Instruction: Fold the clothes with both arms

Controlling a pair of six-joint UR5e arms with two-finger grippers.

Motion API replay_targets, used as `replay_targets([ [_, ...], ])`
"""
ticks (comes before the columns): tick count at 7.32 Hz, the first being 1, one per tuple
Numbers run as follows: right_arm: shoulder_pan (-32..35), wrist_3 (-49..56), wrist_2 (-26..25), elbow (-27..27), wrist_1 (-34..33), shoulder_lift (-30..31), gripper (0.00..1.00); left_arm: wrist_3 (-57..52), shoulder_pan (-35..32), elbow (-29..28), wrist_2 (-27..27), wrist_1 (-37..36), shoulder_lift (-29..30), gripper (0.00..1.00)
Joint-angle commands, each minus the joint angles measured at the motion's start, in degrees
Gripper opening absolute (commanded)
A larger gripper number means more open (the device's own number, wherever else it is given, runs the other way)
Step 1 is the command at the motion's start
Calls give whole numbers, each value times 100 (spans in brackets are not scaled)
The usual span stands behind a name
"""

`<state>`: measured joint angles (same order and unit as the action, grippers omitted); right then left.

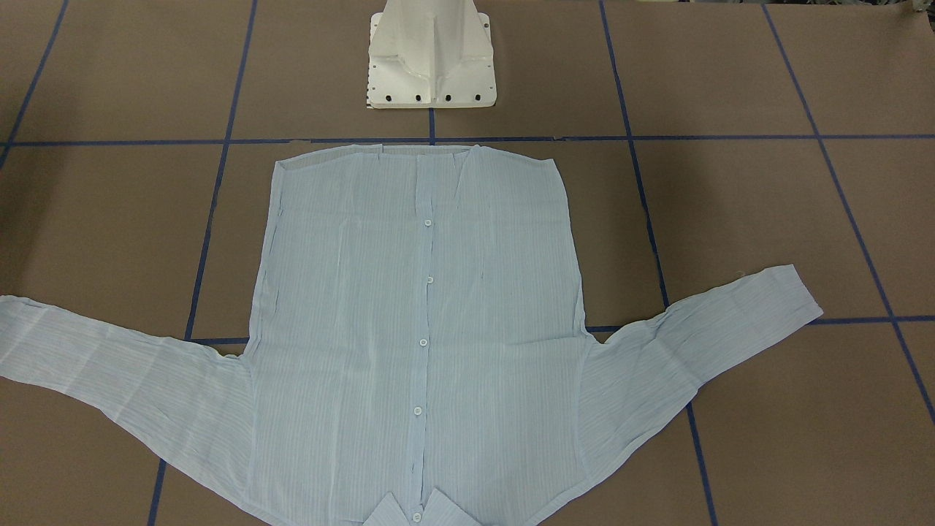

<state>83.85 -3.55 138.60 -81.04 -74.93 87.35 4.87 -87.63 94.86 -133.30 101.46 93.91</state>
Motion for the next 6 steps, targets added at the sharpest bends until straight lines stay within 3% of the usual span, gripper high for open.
replay_targets([
  [1, -542, -1320, -139, 394, 1290, -104, 100, -21, 1, -37, 6, 267, -39, 100],
  [4, -1116, -2387, -246, 546, 1543, -525, 100, -21, 1, -125, -3, 348, -57, 100],
  [6, -1361, -2502, -857, 607, 1534, -562, 100, -21, 1, -117, -3, 348, -57, 100],
])
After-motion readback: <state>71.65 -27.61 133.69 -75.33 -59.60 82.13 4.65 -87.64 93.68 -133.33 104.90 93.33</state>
